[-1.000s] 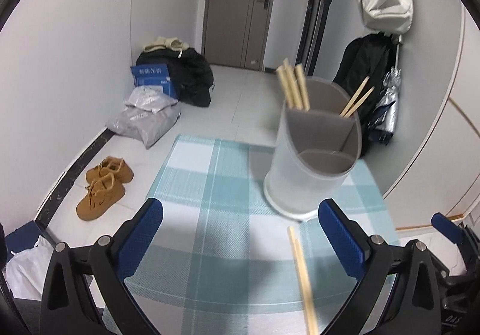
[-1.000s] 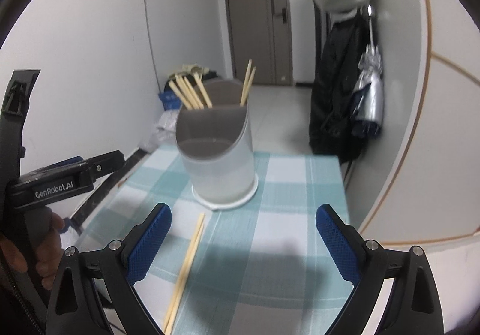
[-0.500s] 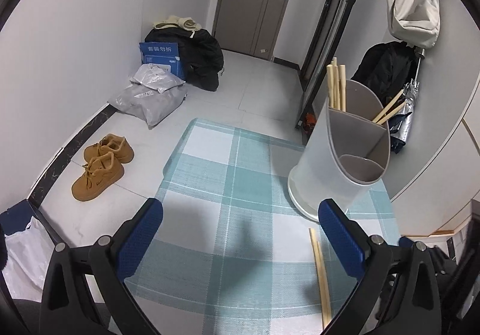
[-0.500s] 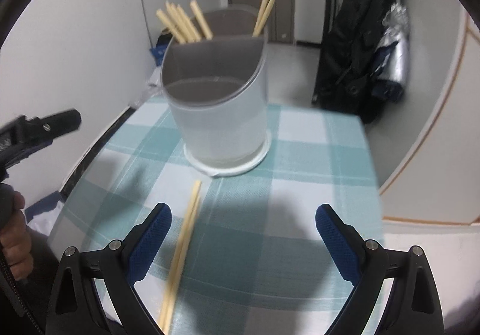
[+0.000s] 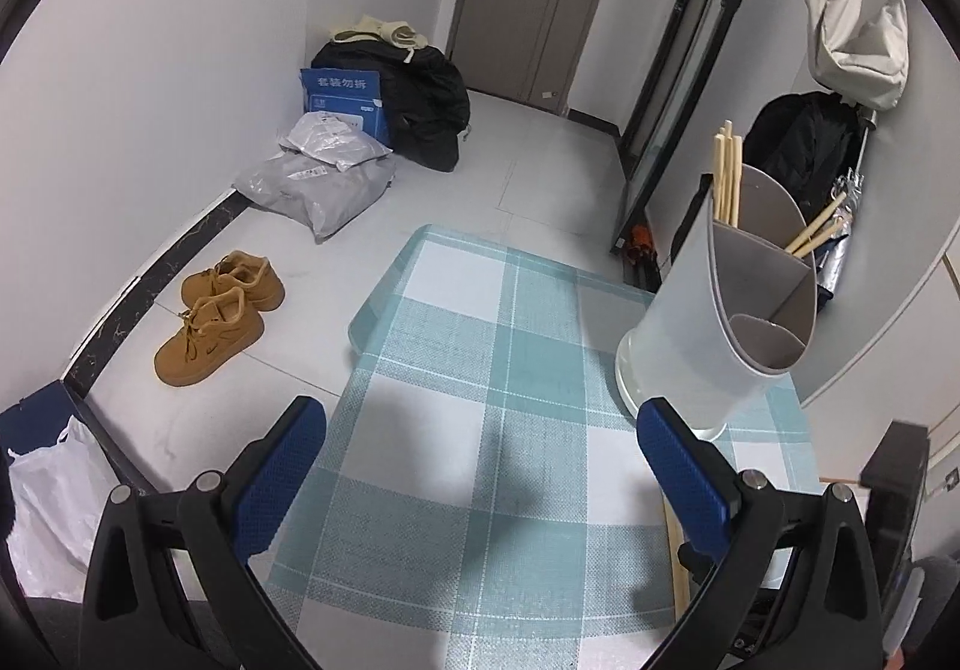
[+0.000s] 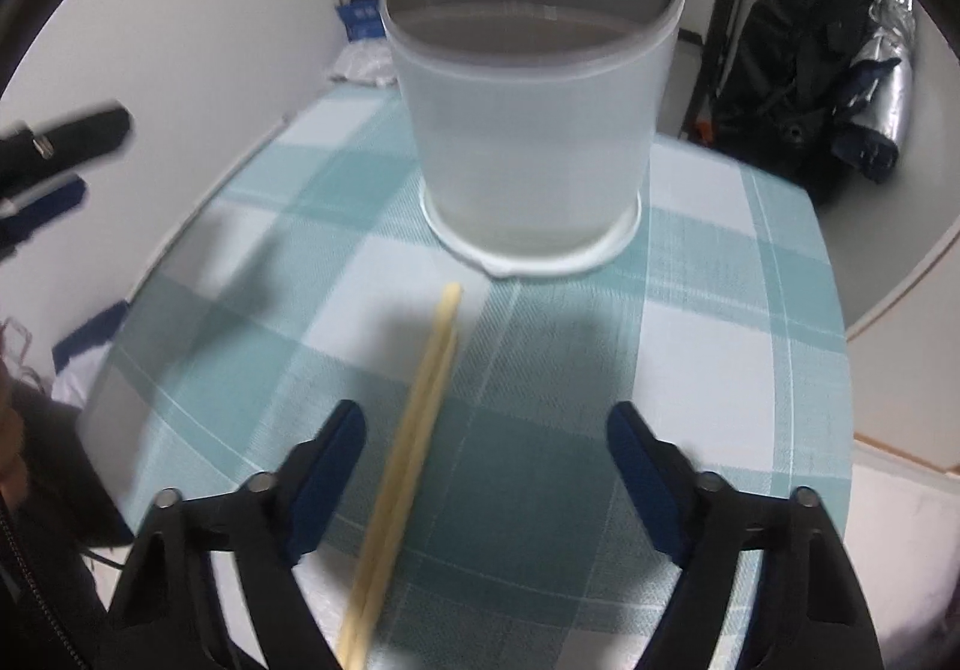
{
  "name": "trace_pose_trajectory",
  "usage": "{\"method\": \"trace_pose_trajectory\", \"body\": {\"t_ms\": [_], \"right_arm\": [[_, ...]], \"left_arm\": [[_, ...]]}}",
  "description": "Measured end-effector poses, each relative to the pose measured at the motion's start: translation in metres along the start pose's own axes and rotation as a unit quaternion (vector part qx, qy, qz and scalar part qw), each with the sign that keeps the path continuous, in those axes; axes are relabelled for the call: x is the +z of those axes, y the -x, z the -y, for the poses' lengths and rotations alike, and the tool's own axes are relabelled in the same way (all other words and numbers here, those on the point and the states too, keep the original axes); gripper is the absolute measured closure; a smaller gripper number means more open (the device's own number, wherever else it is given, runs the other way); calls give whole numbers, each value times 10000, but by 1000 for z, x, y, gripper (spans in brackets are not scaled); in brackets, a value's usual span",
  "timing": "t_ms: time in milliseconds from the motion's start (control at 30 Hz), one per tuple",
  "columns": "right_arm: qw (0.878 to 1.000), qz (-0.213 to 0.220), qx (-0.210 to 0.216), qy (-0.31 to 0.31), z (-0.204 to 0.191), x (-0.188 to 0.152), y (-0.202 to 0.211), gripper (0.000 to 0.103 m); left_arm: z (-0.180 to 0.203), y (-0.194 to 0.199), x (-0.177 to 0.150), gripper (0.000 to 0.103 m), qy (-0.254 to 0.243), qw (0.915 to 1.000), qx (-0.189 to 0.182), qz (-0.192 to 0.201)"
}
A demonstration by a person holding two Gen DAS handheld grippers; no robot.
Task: Organize utensils
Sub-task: 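Close the right gripper on a chopstick lying on the cloth, then grasp the last chopstick with the left gripper while the right gripper lifts its chopstick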
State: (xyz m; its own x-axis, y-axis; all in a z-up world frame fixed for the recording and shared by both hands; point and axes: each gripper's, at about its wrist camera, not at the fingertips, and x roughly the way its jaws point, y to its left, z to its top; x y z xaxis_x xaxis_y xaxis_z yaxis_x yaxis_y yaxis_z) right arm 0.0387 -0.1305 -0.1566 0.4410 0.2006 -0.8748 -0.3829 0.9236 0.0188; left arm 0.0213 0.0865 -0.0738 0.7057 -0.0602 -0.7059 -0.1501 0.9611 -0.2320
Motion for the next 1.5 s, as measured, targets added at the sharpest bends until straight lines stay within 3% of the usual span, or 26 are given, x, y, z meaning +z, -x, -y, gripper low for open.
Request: {"method": "trace_pose_trajectory", "body": {"t_ms": [167, 433, 667, 733, 967, 1233, 1500], "right_arm": [[9998, -128, 112, -111, 6, -6, -3, 47], [9995, -250, 140, 133, -2, -5, -1, 52], [9979, -452, 88, 461, -19, 7, -4, 75], [9970, -540, 35, 545, -25, 9, -7, 76], [9964, -579, 72, 616, -34, 14, -11, 95], [9919, -826, 279, 925, -20, -1, -2, 98], [9901, -775, 233, 1151, -30, 12, -12, 93]], "left_arm": [[-2, 0, -2, 2, 104, 9999, -42, -49], [-5, 1, 0, 2, 251, 9996, -84, -110], [-7, -3, -2, 2, 277, 9995, 21, -152], [-11, -4, -1, 2, 370, 9991, 9, -196], [-18, -6, 0, 2, 563, 9981, 48, -247], [-18, -6, 0, 2, 588, 9978, -25, -289], [-20, -7, 0, 2, 614, 9975, 119, -318]]}}
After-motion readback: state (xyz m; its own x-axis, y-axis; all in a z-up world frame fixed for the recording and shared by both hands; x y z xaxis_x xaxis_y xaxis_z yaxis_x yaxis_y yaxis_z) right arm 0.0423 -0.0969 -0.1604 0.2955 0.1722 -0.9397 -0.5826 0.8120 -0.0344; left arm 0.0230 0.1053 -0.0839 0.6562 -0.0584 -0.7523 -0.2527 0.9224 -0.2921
